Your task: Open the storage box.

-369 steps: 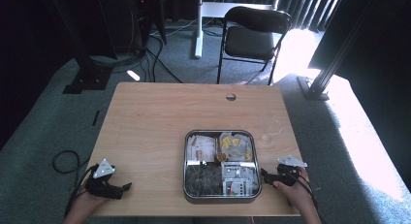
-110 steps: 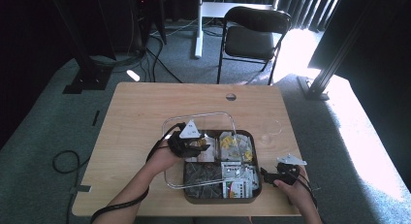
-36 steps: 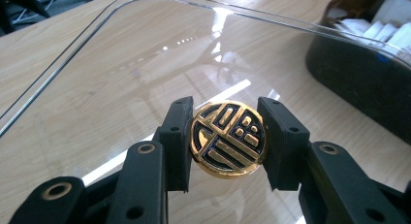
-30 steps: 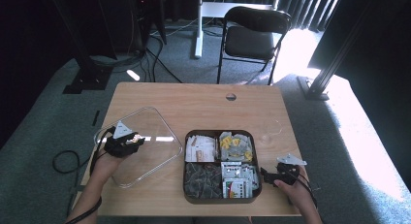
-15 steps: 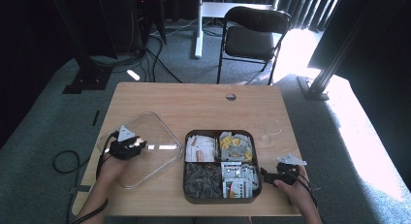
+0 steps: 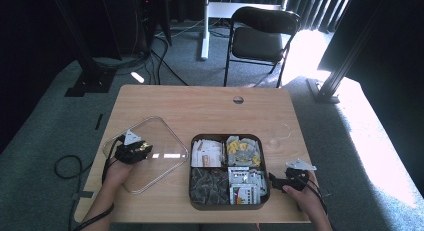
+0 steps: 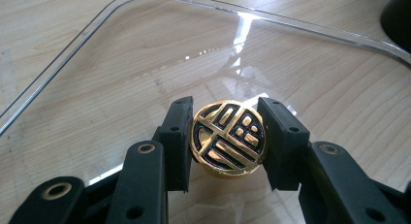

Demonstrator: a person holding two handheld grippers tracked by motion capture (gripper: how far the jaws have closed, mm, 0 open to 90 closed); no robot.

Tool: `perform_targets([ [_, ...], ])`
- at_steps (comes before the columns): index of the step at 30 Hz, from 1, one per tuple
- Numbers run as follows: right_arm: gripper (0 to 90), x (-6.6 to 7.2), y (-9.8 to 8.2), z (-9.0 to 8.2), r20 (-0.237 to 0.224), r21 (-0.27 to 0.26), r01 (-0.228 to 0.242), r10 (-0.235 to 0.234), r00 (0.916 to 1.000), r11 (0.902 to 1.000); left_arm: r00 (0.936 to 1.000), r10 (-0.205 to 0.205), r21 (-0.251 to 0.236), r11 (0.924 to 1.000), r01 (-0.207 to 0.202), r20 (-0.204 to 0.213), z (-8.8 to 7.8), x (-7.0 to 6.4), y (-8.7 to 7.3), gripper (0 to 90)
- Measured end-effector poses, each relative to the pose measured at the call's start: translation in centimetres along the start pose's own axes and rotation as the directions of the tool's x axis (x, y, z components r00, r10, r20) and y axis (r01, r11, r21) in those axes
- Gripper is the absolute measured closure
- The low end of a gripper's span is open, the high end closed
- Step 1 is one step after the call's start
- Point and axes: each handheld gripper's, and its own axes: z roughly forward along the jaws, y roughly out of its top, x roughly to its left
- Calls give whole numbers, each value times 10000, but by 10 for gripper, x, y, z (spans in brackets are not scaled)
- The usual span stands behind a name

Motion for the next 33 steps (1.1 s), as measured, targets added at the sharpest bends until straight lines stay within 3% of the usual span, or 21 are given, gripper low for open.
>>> perform_targets([
  [20,99,0,0,0,3,-2,3,-3,10000,10000,9973,-504,-89,9987,509,528,5,5,-4,578],
  [25,99,0,0,0,2,-1,2,-2,10000,10000,9971,-602,-340,9975,618,464,-2,7,0,414],
  [31,99,0,0,0,1,-1,1,-1,10000,10000,9959,-660,-572,9959,696,613,-14,4,4,329],
  [33,99,0,0,0,3,-3,3,-3,10000,10000,9933,-779,-560,9950,828,860,-16,4,4,322],
])
